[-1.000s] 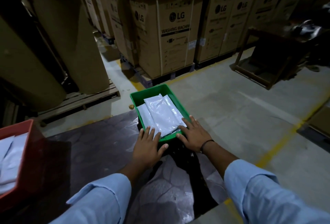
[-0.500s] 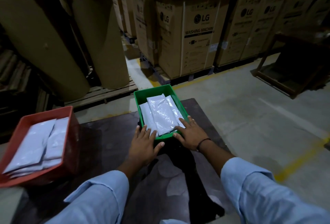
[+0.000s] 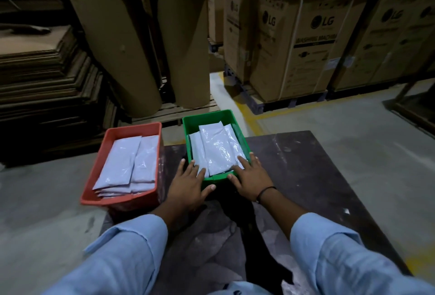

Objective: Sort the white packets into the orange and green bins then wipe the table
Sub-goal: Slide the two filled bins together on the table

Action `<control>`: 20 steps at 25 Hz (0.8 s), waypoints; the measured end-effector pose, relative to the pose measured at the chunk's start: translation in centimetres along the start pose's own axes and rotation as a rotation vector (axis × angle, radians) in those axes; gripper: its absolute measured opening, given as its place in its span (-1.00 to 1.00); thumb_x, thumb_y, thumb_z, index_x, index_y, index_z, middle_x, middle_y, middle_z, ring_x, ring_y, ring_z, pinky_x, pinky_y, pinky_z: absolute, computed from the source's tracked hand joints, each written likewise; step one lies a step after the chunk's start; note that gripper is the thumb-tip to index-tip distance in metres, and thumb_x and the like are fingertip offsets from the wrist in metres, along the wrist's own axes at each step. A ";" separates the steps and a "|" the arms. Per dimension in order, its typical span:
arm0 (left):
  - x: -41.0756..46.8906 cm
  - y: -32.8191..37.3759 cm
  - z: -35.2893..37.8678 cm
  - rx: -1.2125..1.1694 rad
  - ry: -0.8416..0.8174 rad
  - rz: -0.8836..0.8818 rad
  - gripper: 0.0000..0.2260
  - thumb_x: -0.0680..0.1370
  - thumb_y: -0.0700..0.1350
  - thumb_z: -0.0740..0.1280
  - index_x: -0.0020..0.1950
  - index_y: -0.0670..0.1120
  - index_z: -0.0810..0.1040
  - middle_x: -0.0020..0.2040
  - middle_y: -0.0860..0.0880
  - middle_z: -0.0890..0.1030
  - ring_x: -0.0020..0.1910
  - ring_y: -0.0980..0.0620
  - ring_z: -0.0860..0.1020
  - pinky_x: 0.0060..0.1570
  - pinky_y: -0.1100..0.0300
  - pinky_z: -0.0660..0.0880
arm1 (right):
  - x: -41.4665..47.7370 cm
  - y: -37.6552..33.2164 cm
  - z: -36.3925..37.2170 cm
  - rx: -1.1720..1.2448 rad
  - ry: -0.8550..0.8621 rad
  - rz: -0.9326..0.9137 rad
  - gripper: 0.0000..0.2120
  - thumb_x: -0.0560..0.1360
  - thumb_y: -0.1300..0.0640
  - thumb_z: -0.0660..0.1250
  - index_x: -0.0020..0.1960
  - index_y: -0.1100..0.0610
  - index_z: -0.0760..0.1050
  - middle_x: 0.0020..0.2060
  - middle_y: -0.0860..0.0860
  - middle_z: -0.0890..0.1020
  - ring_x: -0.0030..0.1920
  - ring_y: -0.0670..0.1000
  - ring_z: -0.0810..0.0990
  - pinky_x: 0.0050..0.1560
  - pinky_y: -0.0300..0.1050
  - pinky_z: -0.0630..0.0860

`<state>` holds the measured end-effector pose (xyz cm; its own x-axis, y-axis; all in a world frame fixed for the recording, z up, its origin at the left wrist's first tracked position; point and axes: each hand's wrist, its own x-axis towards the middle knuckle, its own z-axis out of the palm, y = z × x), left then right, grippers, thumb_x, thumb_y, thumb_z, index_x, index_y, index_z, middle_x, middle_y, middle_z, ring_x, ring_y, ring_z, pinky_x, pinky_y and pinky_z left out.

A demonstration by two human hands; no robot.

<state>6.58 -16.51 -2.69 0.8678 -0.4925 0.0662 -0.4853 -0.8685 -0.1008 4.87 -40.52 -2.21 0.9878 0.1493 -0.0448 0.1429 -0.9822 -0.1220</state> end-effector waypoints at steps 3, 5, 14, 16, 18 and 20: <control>-1.4 -2.7 -0.1 0.025 -0.020 -0.012 -0.17 0.58 0.41 -0.19 0.50 -0.17 0.39 0.46 -0.21 0.45 0.57 -0.17 0.23 0.56 -0.17 -0.17 | 0.5 -3.4 0.4 0.000 0.035 -0.008 -0.32 0.53 -0.32 -0.21 0.39 -0.01 0.41 0.53 0.13 0.29 0.53 0.41 0.06 0.53 0.31 0.02; -2.3 -4.1 0.1 0.033 -0.018 -0.026 -0.18 0.59 0.40 -0.14 0.47 -0.20 0.43 0.41 -0.22 0.50 0.54 -0.19 0.28 0.57 -0.17 -0.14 | 0.5 -5.4 0.7 -0.002 0.059 -0.016 -0.33 0.55 -0.30 -0.20 0.37 0.02 0.44 0.50 0.15 0.34 0.51 0.44 0.09 0.52 0.34 0.03; -5.1 -7.1 0.4 0.037 0.050 -0.060 -0.24 0.60 0.38 -0.07 0.25 -0.22 0.58 0.23 -0.21 0.62 0.48 -0.19 0.37 0.56 -0.14 -0.05 | -0.2 -10.5 2.0 -0.037 0.111 -0.040 -0.44 0.58 -0.26 -0.02 0.29 0.06 0.51 0.35 0.12 0.52 0.46 0.47 0.20 0.47 0.40 0.11; -5.8 -7.3 0.3 0.014 0.077 -0.054 -0.29 0.62 0.36 -0.06 0.28 -0.17 0.56 0.32 -0.18 0.57 0.50 -0.18 0.34 0.57 -0.16 0.00 | -0.3 -11.0 2.3 -0.046 0.130 -0.046 -0.45 0.57 -0.25 0.01 0.27 0.08 0.53 0.33 0.13 0.53 0.45 0.44 0.25 0.48 0.39 0.11; -6.6 -7.4 0.3 -0.021 0.111 -0.068 -0.33 0.63 0.35 -0.04 0.41 -0.11 0.49 0.47 -0.16 0.45 0.56 -0.17 0.25 0.57 -0.18 -0.02 | -0.2 -11.5 2.4 -0.039 0.161 -0.089 -0.49 0.57 -0.22 0.06 0.27 0.08 0.52 0.35 0.14 0.51 0.46 0.38 0.28 0.49 0.37 0.10; -7.6 -7.6 0.3 -0.054 0.153 -0.140 -0.35 0.63 0.35 -0.02 0.51 -0.06 0.39 0.57 -0.15 0.31 0.60 -0.16 0.14 0.57 -0.20 -0.05 | 0.2 -12.1 2.5 -0.011 0.192 -0.163 -0.52 0.57 -0.18 0.11 0.34 0.07 0.47 0.38 0.14 0.49 0.47 0.33 0.29 0.50 0.34 0.12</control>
<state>3.70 -6.15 -2.72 0.9026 -0.3663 0.2262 -0.3700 -0.9286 -0.0275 3.22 -28.27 -3.18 0.9451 0.2828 0.1639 0.3012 -0.9482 -0.1008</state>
